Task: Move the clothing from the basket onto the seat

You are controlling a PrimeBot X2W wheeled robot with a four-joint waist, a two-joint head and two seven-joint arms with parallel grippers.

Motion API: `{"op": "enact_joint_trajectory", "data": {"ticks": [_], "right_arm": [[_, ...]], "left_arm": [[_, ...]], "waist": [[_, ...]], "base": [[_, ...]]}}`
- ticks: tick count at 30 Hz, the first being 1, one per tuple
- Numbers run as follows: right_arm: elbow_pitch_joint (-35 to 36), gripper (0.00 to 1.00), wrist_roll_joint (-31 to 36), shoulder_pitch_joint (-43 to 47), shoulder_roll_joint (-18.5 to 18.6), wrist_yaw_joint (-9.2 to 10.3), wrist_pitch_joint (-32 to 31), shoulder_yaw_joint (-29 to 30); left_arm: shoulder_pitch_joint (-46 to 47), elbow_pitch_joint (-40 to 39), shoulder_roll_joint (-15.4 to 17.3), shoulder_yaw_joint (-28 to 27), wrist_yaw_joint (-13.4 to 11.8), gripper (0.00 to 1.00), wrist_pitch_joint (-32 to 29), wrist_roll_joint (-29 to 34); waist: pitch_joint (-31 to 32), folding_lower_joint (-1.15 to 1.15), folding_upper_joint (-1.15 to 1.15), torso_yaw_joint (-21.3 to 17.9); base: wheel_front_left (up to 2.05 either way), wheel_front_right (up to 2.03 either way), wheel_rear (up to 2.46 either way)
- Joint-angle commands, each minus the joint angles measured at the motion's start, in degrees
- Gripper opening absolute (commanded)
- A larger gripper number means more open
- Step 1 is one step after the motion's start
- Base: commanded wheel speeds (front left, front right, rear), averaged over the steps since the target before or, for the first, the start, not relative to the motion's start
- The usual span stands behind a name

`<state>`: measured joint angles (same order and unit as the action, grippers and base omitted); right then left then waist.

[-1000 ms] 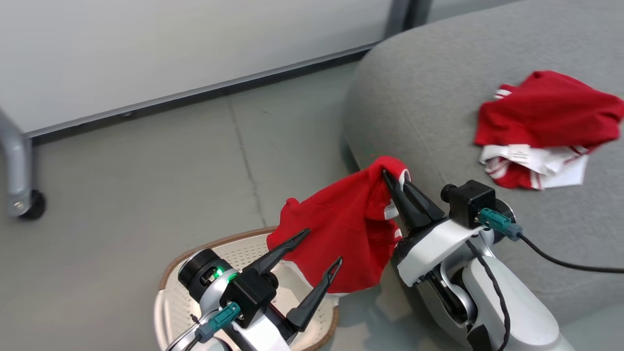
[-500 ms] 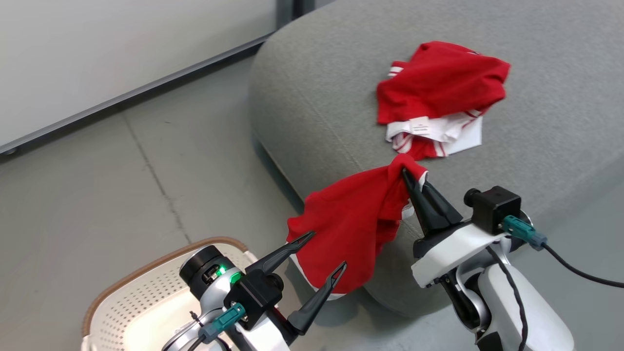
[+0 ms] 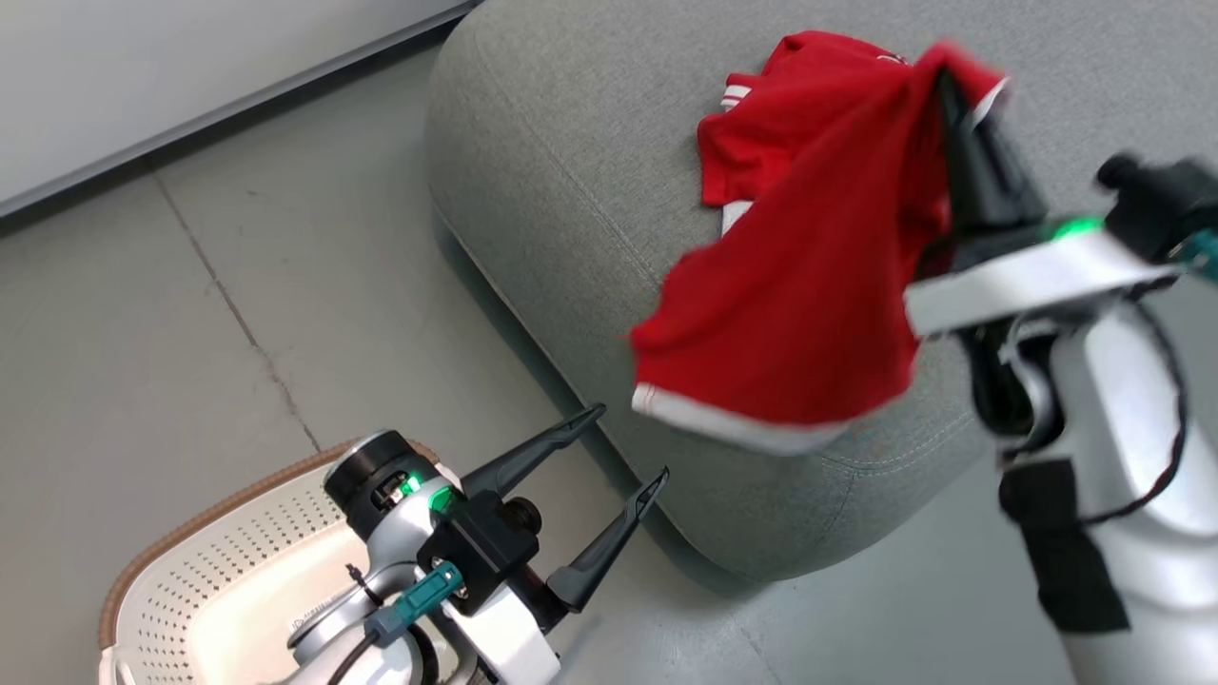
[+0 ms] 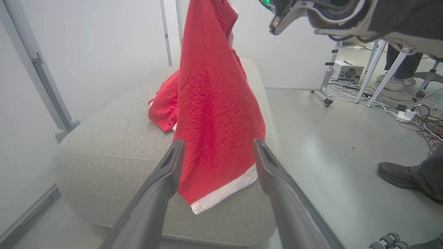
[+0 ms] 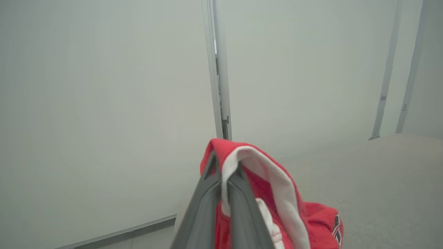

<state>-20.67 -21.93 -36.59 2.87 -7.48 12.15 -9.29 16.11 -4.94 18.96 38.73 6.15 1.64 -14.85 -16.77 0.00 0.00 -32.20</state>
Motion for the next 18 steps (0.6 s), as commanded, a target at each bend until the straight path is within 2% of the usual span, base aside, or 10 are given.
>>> {"op": "enact_joint_trajectory", "data": {"ticks": [1,8,18], "right_arm": [[0.4,0.0,-0.4,-2.6,0.6,-0.03,0.5,1.1],[-3.0,0.0,-1.6,-17.1,3.8,-0.04,1.5,8.1],[-11.9,0.0,0.1,-28.7,9.3,-0.03,2.9,15.2]], "left_arm": [[1.3,-0.6,0.4,-0.5,-0.3,1.0,-0.2,0.3],[5.0,-3.4,2.4,-0.8,0.2,1.0,-2.0,1.3],[9.6,-6.8,5.0,-0.1,0.7,1.0,-3.9,2.3]], "waist": [[-1.0,0.0,0.0,0.4],[-6.4,0.0,0.0,3.0],[-14.4,0.0,0.0,6.6]], "base": [[0.0,0.0,0.0],[0.0,0.0,0.0],[0.0,0.0,0.0]]}}
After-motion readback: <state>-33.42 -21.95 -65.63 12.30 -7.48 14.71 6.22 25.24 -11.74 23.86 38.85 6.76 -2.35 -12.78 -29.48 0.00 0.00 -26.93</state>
